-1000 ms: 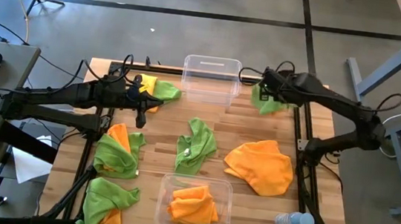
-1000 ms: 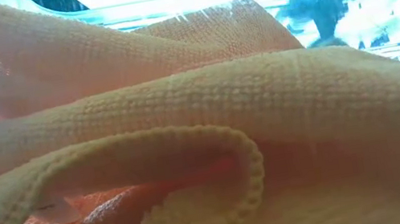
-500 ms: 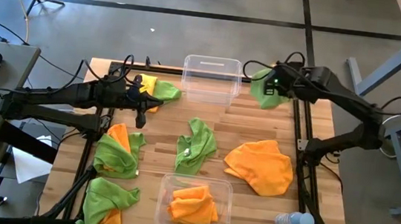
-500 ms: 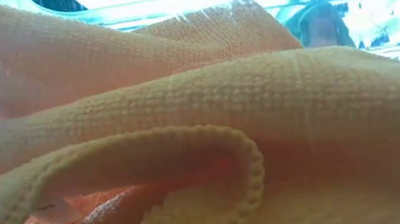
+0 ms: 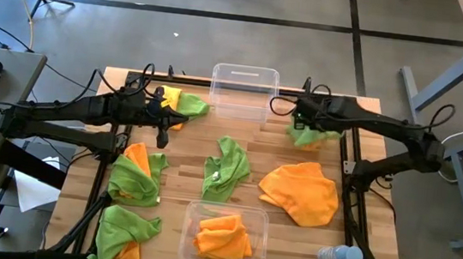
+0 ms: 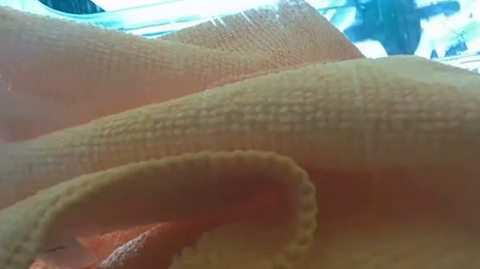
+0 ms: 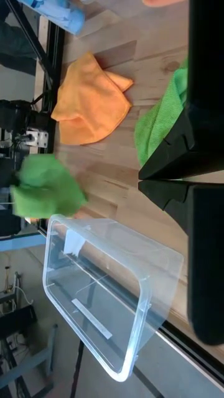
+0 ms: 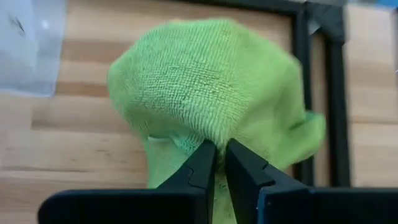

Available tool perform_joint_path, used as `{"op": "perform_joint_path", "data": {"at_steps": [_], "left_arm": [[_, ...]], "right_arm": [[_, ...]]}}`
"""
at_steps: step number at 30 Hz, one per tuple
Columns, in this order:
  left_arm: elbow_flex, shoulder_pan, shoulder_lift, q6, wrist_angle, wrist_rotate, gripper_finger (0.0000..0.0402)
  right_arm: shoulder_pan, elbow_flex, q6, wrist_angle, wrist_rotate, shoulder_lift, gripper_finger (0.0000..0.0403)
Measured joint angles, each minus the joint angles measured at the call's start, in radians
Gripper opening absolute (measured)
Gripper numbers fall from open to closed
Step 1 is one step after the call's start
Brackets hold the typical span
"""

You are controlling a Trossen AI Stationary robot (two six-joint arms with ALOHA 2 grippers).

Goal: Sort microfiber towel by color & place in baskets
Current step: Put the green towel into the top transparent bin

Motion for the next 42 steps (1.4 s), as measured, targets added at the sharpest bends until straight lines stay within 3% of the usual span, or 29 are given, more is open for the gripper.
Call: {"op": "perform_joint_path", "data": {"at_steps": [9, 16, 20, 26, 33, 38, 42], "left_arm": [[0.0, 0.0, 0.0, -0.007, 0.0, 0.001, 0.0], [0.0, 0.0, 0.0, -0.026, 0.001, 0.001, 0.0], [0.0, 0.0, 0.0, -0.027, 0.001, 0.001, 0.0], [0.0, 0.0, 0.0, -0.012, 0.001, 0.001, 0.0], [0.0, 0.0, 0.0, -0.009, 0.001, 0.001, 0.0], [0.0, 0.0, 0.0, -0.008, 0.001, 0.001, 0.0], [0.0, 0.0, 0.0, -0.008, 0.002, 0.001, 0.0]], "right_arm": [[-0.041, -0.198, -0.002, 0.161, -0.121, 0.0, 0.0053], [-0.038, -0.191, -0.064, 0.158, -0.126, 0.0, 0.0047], [-0.038, -0.148, -0.105, 0.152, -0.098, 0.0, 0.001], [-0.038, 0.009, -0.158, 0.049, -0.019, 0.0, 0.0003], [-0.012, 0.314, -0.252, -0.045, 0.132, 0.0, 0.0002], [0.043, 0.545, -0.349, -0.022, 0.271, 0.0, 0.0001], [0.084, 0.684, -0.498, 0.13, 0.311, 0.0, 0.0001]]}}
